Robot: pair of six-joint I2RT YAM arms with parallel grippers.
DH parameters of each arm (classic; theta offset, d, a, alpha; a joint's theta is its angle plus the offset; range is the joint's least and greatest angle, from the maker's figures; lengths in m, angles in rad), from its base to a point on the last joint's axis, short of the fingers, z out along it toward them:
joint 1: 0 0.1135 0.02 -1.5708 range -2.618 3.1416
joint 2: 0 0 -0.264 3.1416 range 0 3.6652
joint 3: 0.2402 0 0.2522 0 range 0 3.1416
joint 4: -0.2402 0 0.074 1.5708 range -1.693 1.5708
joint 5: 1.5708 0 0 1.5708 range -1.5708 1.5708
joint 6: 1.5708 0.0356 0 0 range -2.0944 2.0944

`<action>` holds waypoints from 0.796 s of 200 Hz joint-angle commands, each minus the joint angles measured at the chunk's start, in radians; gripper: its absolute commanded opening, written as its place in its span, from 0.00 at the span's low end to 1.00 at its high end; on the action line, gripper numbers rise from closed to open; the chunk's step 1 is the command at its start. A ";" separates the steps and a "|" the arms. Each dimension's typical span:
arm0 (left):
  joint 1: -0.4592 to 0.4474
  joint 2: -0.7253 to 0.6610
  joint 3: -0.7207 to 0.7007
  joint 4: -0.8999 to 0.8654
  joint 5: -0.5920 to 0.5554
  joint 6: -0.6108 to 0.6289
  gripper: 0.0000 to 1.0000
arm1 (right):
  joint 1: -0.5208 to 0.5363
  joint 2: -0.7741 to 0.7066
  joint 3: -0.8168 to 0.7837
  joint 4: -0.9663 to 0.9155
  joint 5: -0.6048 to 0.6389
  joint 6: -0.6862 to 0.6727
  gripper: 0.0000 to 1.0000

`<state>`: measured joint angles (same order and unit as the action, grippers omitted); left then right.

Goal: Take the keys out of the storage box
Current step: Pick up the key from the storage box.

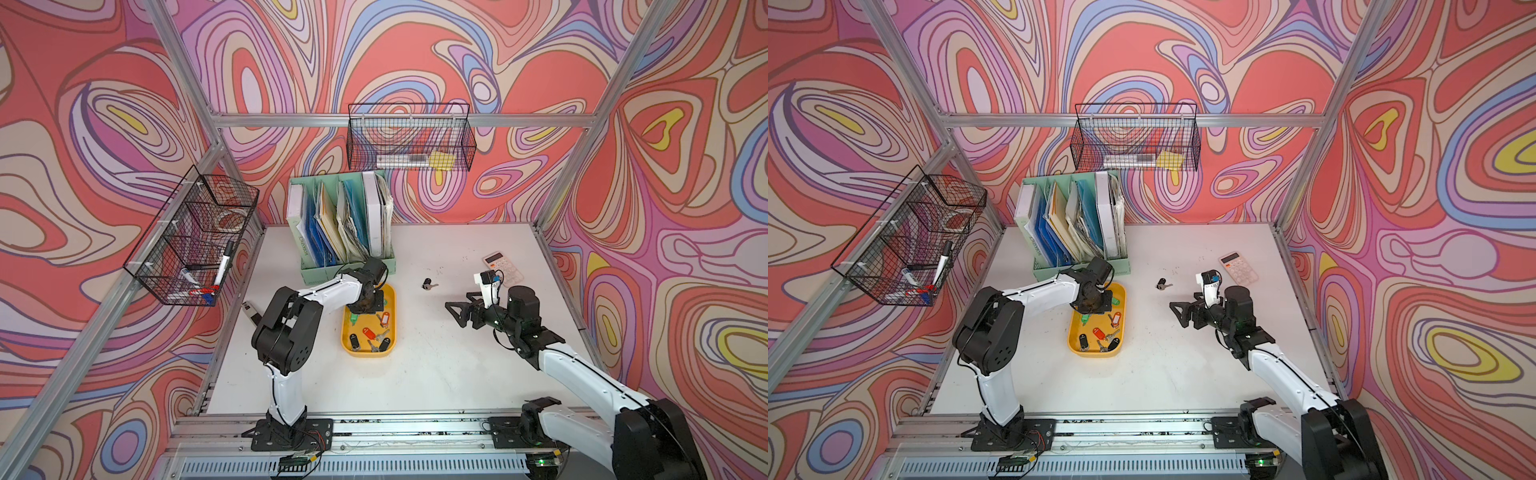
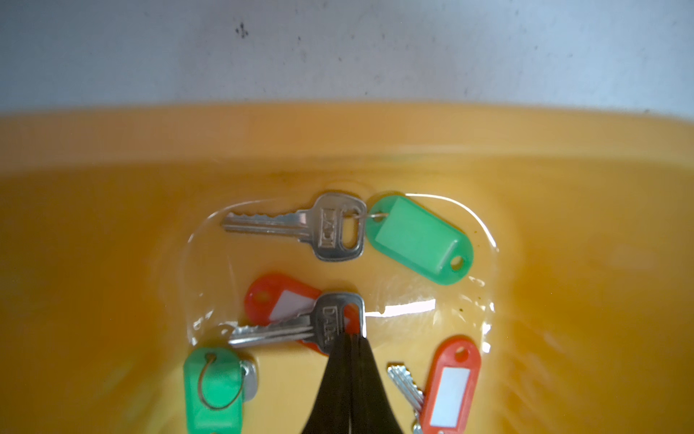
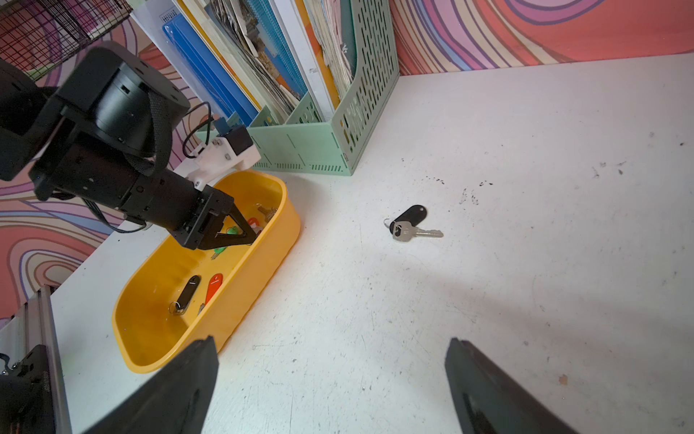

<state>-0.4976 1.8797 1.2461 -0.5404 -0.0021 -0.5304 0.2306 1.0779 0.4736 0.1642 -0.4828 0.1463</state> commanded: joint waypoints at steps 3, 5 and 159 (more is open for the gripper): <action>0.002 -0.105 -0.005 -0.021 -0.006 0.016 0.00 | 0.004 0.005 0.020 0.003 0.015 -0.013 0.98; 0.003 -0.113 -0.007 -0.020 -0.009 0.016 0.00 | 0.004 0.006 0.020 0.004 0.016 -0.013 0.98; -0.238 0.013 0.428 -0.064 0.068 0.165 0.00 | 0.004 -0.030 0.007 0.003 0.086 -0.051 0.98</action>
<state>-0.7158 1.8061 1.6157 -0.5804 0.0105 -0.4068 0.2306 1.0779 0.4740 0.1642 -0.4244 0.1127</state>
